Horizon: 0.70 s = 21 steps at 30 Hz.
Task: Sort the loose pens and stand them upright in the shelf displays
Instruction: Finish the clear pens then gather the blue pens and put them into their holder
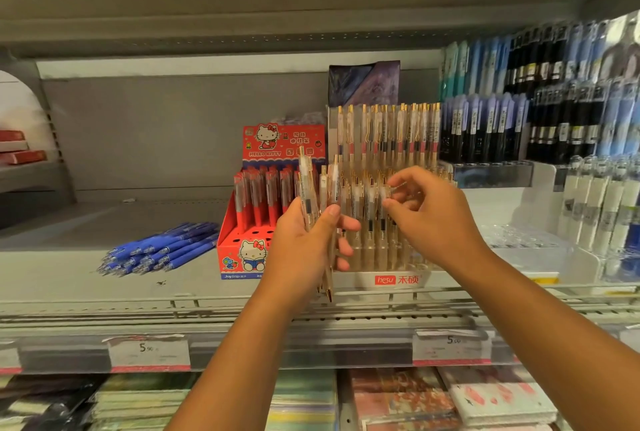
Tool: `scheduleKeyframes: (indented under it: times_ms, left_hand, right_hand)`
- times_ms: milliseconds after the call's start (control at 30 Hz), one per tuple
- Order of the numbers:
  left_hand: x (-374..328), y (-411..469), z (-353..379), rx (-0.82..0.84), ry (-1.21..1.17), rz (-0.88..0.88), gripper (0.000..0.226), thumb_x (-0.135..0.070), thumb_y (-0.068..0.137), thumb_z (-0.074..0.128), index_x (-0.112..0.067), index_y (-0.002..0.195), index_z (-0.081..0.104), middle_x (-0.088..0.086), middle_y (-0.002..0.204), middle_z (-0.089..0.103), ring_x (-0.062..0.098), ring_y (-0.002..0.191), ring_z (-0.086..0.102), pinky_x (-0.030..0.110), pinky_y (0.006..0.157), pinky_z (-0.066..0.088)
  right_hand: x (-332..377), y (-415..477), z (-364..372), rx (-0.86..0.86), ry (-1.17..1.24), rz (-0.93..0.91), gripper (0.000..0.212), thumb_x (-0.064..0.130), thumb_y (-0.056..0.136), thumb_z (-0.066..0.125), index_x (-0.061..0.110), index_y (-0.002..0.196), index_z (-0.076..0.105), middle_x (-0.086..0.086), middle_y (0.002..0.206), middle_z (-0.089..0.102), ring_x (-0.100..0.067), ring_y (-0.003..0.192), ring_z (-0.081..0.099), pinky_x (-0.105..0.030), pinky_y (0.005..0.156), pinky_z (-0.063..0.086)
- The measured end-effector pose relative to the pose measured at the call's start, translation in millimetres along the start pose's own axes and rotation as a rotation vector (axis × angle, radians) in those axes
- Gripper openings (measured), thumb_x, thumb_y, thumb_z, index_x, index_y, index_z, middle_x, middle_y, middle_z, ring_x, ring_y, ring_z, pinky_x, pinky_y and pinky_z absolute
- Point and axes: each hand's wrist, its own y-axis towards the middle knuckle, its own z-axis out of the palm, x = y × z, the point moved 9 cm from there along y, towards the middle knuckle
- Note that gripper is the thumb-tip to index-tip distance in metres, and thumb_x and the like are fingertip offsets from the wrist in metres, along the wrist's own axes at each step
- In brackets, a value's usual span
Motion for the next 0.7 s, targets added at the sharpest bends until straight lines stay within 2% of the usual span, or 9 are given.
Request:
scheduleKeyframes:
  times_ms: [67,133,200,267,367,433,500,700]
  left_hand:
    - [0.4,-0.3,1.3,0.014,-0.01,-0.001,0.013,-0.021,0.102,0.05,-0.017,0.113,0.054,0.009,0.09,0.075,0.017,0.059,0.063,0.029,0.049,0.054]
    - [0.0,-0.2,2.8,0.029,-0.025,0.0,0.012,-0.02,0.101,0.052,-0.018,0.112,0.056,0.009,0.09,0.075,0.018,0.059,0.064,0.029,0.049,0.054]
    - [-0.2,-0.4,4.0,0.046,-0.038,0.006,0.013,-0.02,0.101,0.052,-0.018,0.113,0.057,0.011,0.091,0.075,0.018,0.059,0.065,0.029,0.049,0.054]
    - [-0.8,-1.0,5.1,0.062,-0.057,0.017,0.014,-0.02,0.101,0.053,-0.017,0.113,0.057,0.012,0.091,0.075,0.018,0.057,0.064,0.028,0.048,0.054]
    - [-3.0,-2.1,5.1,0.066,-0.061,0.041,0.014,-0.021,0.101,0.052,-0.016,0.114,0.058,0.013,0.089,0.075,0.015,0.052,0.058,0.027,0.045,0.05]
    - [-3.0,-2.6,5.7,0.072,-0.044,0.039,0.019,-0.021,0.101,0.052,-0.012,0.117,0.055,0.011,0.089,0.074,0.015,0.051,0.055,0.027,0.044,0.049]
    - [-1.7,-3.0,7.5,0.085,-0.021,0.022,0.022,-0.022,0.1,0.052,-0.009,0.118,0.052,0.009,0.088,0.074,0.015,0.051,0.055,0.027,0.044,0.049]
    - [-2.8,-4.6,14.6,0.13,-0.07,-0.009,0.018,-0.021,0.1,0.052,-0.015,0.117,0.056,0.013,0.091,0.075,0.021,0.059,0.065,0.033,0.052,0.058]
  right_hand:
    - [8.7,0.4,-4.7,-0.043,-0.075,-0.026,0.012,0.021,0.089,0.068,0.027,0.098,0.063,0.01,0.091,0.063,-0.002,0.069,0.053,-0.022,0.064,0.045]
    - [19.9,0.1,-7.1,-0.069,-0.076,-0.056,0.013,0.022,0.089,0.066,0.026,0.101,0.063,0.01,0.096,0.062,0.0,0.076,0.052,-0.023,0.067,0.043]
    - [33.4,-1.6,-5.3,-0.05,-0.003,-0.089,0.015,0.02,0.09,0.065,0.026,0.103,0.062,0.014,0.095,0.062,-0.001,0.07,0.052,-0.02,0.064,0.042]
    - [44.4,-3.4,-1.8,-0.016,0.086,-0.091,0.016,0.019,0.09,0.064,0.026,0.104,0.063,0.017,0.093,0.062,-0.009,0.071,0.056,-0.022,0.061,0.049]
    - [51.1,-5.1,6.2,0.043,0.201,-0.03,0.019,0.02,0.092,0.064,0.022,0.111,0.063,0.013,0.093,0.064,-0.013,0.08,0.061,-0.023,0.069,0.053]
    - [50.6,-5.8,14.7,0.101,0.284,0.036,0.025,0.018,0.094,0.062,0.019,0.119,0.06,0.008,0.096,0.064,-0.003,0.078,0.063,-0.016,0.06,0.053]
    - [49.4,-6.7,22.1,0.149,0.379,0.096,0.029,0.013,0.095,0.06,0.018,0.124,0.057,0.002,0.098,0.064,0.009,0.071,0.062,-0.006,0.051,0.047]
    - [44.1,-7.3,20.4,0.132,0.519,0.162,0.025,0.009,0.093,0.064,0.018,0.115,0.058,-0.002,0.09,0.067,0.006,0.065,0.063,-0.007,0.048,0.046]
